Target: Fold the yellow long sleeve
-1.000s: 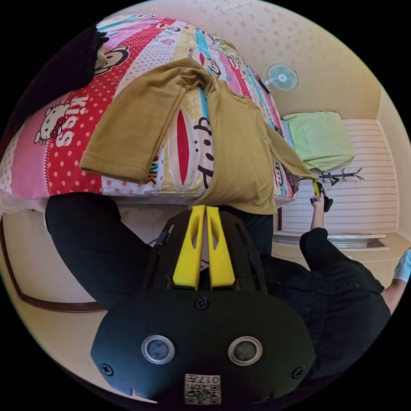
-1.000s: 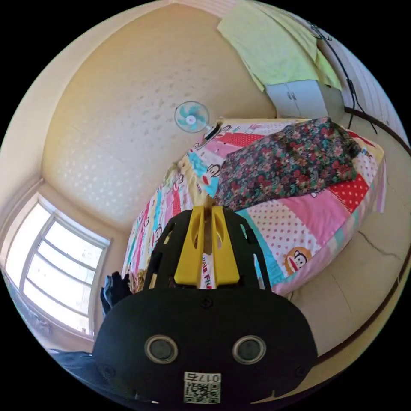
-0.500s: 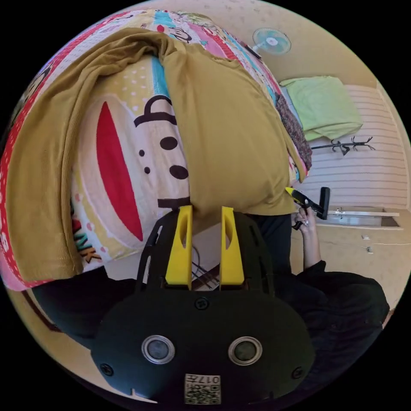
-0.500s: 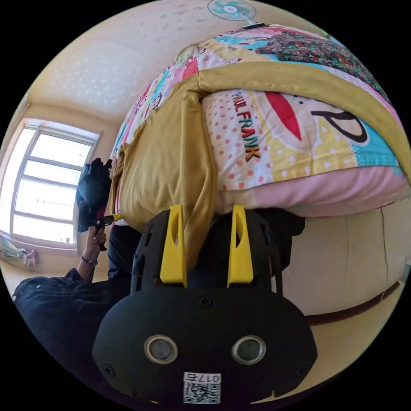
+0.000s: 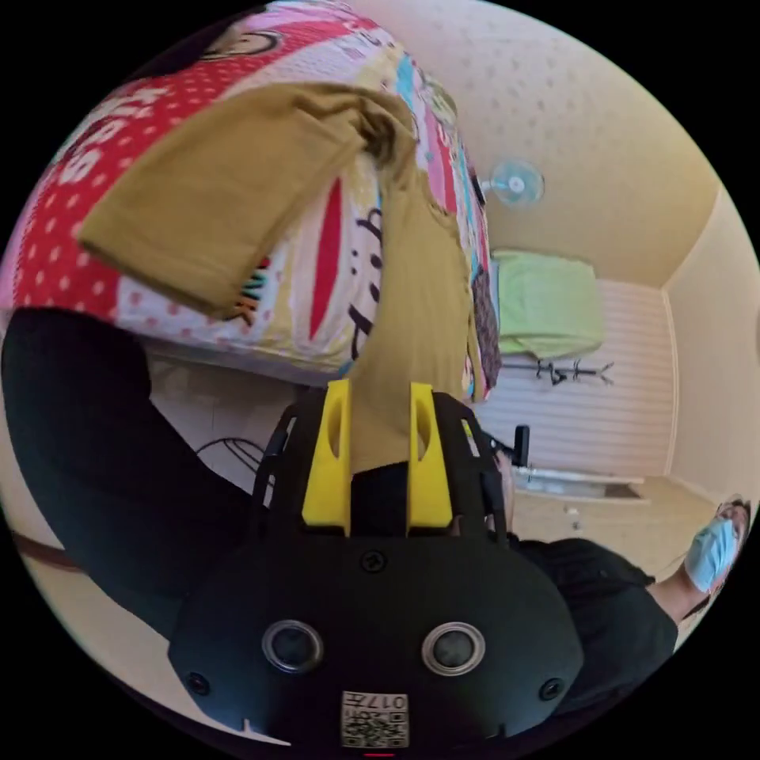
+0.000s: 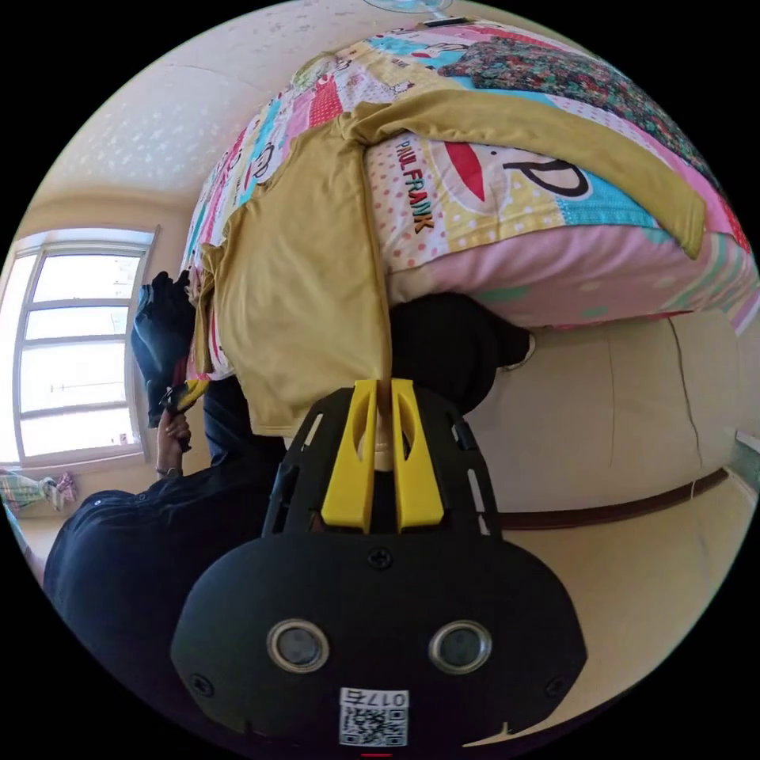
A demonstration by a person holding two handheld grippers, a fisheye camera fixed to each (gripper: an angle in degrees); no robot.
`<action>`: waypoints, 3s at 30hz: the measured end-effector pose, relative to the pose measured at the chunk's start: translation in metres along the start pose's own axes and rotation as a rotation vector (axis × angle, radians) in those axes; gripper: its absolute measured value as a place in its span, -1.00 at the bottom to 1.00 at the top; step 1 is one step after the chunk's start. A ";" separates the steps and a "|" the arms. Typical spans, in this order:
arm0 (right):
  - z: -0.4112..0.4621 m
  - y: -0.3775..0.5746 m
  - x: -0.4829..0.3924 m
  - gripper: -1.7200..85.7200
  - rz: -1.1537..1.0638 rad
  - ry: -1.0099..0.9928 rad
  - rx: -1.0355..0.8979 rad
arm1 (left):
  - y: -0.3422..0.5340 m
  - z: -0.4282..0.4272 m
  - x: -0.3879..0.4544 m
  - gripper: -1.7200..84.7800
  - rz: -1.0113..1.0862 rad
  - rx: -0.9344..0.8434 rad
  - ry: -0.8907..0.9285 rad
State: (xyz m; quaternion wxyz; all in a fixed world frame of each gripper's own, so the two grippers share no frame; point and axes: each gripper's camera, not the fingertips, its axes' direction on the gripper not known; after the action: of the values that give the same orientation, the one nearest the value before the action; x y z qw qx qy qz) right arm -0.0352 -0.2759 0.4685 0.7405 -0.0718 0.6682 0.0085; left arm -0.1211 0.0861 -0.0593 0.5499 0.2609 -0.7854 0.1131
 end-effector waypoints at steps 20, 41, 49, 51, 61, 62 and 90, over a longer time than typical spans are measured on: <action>0.043 0.000 -0.064 -0.95 -0.070 -0.032 0.003 | 0.006 -0.279 -0.050 -0.84 -0.177 0.540 -0.327; 0.116 -0.052 -0.190 -0.88 -0.349 0.327 0.420 | 0.011 -0.212 -0.162 -0.82 -0.568 0.615 0.214; 0.255 -0.070 -0.140 -0.91 -0.304 0.505 0.531 | 0.049 -0.242 -0.026 -0.87 -0.209 0.848 0.001; 0.264 -0.074 -0.141 -0.91 -0.302 0.528 0.514 | 0.038 -0.241 0.028 -0.87 -0.062 0.843 -0.073; 0.243 -0.076 -0.104 -0.93 -0.295 0.293 0.518 | -0.122 0.052 0.293 -0.87 0.626 0.329 -0.089; 0.238 -0.078 -0.096 -0.93 -0.288 0.246 0.513 | -0.128 0.079 0.302 -0.87 0.644 0.290 -0.085; 0.069 -0.138 -0.040 -0.90 -0.182 -0.030 0.434 | 0.015 0.211 0.058 -0.81 0.301 0.072 -0.302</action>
State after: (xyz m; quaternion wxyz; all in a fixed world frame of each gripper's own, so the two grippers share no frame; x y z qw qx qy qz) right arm 0.0436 -0.4008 0.5277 0.7461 0.0292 0.6340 -0.2011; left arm -0.3139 -0.0159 -0.0823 0.3932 0.1741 -0.8844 0.1817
